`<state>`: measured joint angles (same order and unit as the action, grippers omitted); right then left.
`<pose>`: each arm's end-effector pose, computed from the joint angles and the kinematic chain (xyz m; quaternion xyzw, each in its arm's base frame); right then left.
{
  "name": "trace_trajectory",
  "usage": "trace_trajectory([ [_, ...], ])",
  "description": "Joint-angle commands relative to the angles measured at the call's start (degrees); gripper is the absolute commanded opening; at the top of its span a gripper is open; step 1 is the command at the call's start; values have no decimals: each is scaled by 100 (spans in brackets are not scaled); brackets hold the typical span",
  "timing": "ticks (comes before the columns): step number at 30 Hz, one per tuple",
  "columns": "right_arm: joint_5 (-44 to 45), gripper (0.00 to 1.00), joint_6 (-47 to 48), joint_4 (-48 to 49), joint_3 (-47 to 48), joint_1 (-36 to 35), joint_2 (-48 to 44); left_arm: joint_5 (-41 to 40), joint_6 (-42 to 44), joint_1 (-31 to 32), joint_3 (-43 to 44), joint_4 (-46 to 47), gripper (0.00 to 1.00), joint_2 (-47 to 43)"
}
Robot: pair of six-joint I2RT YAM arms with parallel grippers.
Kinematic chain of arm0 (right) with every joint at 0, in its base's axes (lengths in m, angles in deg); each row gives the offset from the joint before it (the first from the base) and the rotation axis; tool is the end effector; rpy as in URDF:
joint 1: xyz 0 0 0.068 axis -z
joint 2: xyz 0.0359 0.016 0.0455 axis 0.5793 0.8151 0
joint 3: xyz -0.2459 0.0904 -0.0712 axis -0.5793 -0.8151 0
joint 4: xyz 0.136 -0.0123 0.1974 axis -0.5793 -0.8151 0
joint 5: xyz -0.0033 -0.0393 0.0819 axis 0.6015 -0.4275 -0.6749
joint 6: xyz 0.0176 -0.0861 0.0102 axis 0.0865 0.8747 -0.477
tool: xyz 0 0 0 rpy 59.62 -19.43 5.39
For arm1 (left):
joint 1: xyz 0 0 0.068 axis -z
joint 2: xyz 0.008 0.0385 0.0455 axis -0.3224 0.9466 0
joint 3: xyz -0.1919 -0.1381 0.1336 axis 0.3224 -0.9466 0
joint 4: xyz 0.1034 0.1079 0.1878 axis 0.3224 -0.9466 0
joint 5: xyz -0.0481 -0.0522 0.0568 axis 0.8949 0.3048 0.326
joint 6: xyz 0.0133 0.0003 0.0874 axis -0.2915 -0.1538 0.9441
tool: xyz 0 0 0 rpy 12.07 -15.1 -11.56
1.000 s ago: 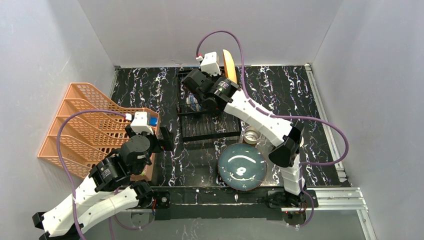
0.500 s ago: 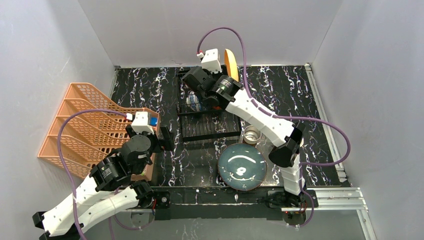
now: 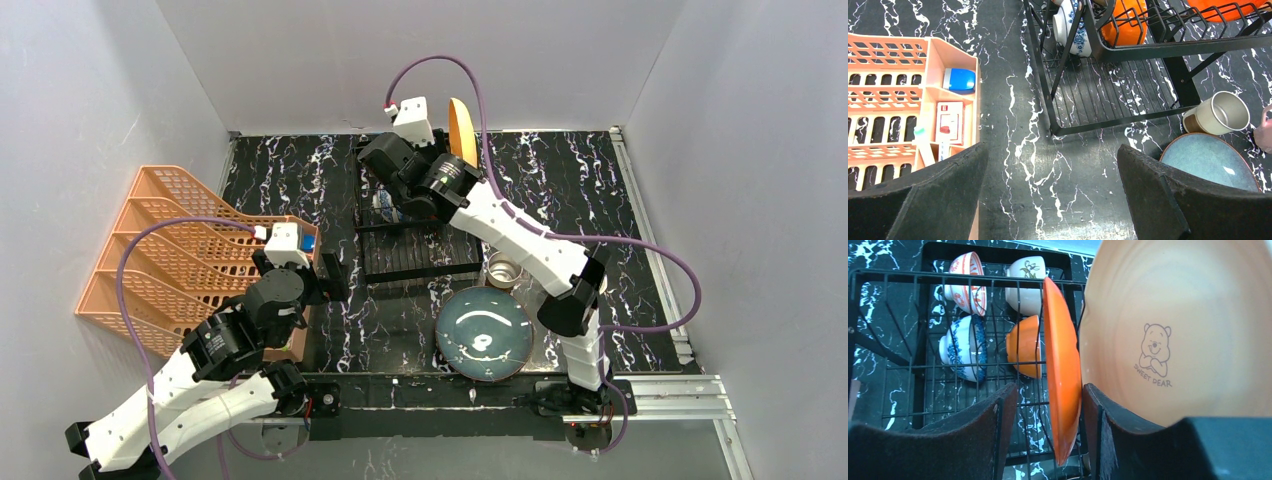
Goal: Load the mixed dishes into the dish rack
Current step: Insert the plate into the dish rack.
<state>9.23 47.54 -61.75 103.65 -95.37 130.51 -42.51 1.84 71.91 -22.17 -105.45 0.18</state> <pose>0.2641 0.3219 0.3995 -0.0446 0.8169 -0.0875 0.5684 0.1095 -0.0626 0.3277 -0.0221 0.7897 -0.1442 0.5959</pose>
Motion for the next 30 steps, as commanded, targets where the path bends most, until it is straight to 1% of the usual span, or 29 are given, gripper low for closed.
trace_trajectory([
  [1,18,59,154,423,269,-111,-365,-182,70,25,-48,-22,98,64],
  [9,164,60,210,450,254,-152,-507,-185,45,25,-48,-40,98,30],
  [19,178,61,480,844,269,-362,-779,-202,35,25,-48,-58,98,64],
  [21,131,58,503,961,210,-438,-869,-211,35,25,-48,-58,98,64],
  [23,78,53,513,1028,98,-510,-931,-212,27,25,-48,-58,98,68],
  [27,-226,49,274,929,-86,-579,-1064,-207,2,29,-48,-66,98,72],
  [30,-585,49,62,930,-496,-591,-1356,-227,-45,25,-22,-59,98,92],
])
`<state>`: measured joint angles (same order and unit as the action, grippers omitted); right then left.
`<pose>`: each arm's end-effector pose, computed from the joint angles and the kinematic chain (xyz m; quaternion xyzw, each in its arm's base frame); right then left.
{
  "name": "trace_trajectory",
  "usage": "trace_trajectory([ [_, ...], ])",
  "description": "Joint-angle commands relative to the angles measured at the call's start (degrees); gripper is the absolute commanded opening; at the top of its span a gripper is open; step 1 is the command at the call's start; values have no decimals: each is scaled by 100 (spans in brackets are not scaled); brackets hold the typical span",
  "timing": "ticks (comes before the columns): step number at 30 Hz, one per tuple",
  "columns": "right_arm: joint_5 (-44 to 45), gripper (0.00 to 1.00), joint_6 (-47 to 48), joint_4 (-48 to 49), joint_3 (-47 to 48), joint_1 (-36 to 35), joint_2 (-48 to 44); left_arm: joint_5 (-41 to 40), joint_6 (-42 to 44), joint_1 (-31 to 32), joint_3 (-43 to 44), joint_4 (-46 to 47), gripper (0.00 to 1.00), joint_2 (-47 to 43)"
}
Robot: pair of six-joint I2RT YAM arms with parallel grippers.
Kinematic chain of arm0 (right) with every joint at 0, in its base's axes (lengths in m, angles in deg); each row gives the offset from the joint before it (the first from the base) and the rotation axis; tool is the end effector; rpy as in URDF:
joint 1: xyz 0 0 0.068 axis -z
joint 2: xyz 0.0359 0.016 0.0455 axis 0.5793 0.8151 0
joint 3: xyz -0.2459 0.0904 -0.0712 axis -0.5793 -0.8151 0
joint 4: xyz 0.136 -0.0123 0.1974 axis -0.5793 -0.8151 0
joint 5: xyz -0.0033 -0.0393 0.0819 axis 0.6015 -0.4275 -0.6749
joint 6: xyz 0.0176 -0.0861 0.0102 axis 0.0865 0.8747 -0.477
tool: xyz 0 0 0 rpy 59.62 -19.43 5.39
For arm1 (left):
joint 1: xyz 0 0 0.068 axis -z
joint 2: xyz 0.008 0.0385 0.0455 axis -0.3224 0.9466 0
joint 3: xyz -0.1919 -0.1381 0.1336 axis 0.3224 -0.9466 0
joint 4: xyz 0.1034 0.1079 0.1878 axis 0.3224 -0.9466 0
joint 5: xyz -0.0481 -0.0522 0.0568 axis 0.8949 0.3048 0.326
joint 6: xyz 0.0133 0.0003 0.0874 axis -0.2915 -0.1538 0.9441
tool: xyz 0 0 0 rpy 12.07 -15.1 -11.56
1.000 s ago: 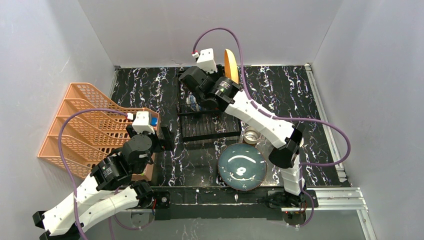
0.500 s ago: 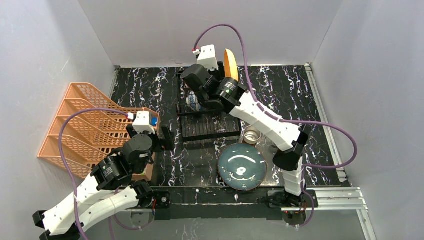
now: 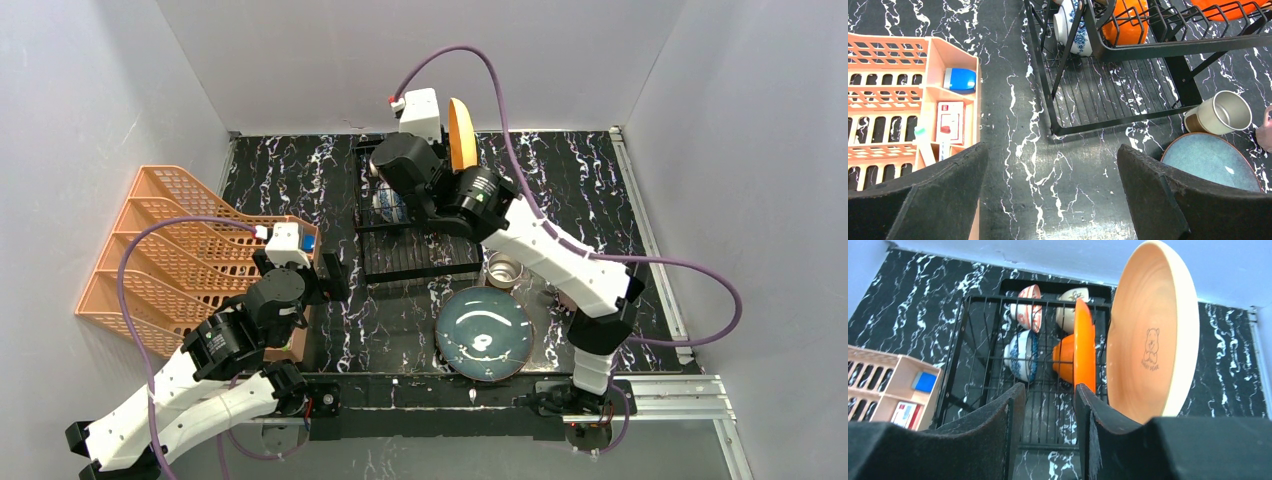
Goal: Load the mixed dishes into the dish rack
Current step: Insert the plate into the dish rack.
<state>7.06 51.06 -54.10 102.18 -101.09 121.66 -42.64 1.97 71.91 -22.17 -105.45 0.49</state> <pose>0.2142 0.3140 0.4614 -0.0483 0.7860 0.0283 0.6157 0.1102 -0.0633 0.3272 -0.0208 0.7908 -0.1410 0.5952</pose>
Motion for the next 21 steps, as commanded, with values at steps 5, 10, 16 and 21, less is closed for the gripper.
trace_trajectory([
  [5,-1381,49,-309,397,-1219,-28,-1175,-215,-101,25,343,-148,97,371],
  [10,-2103,42,-447,-16,-1666,-30,-1547,-584,118,25,1107,-339,94,887],
  [16,-3081,37,-587,120,-2644,-40,-2069,-979,658,25,2006,-339,79,1439],
  [21,-3199,34,-810,33,-3267,-66,-2335,-1192,1120,25,2529,-109,62,1856],
])
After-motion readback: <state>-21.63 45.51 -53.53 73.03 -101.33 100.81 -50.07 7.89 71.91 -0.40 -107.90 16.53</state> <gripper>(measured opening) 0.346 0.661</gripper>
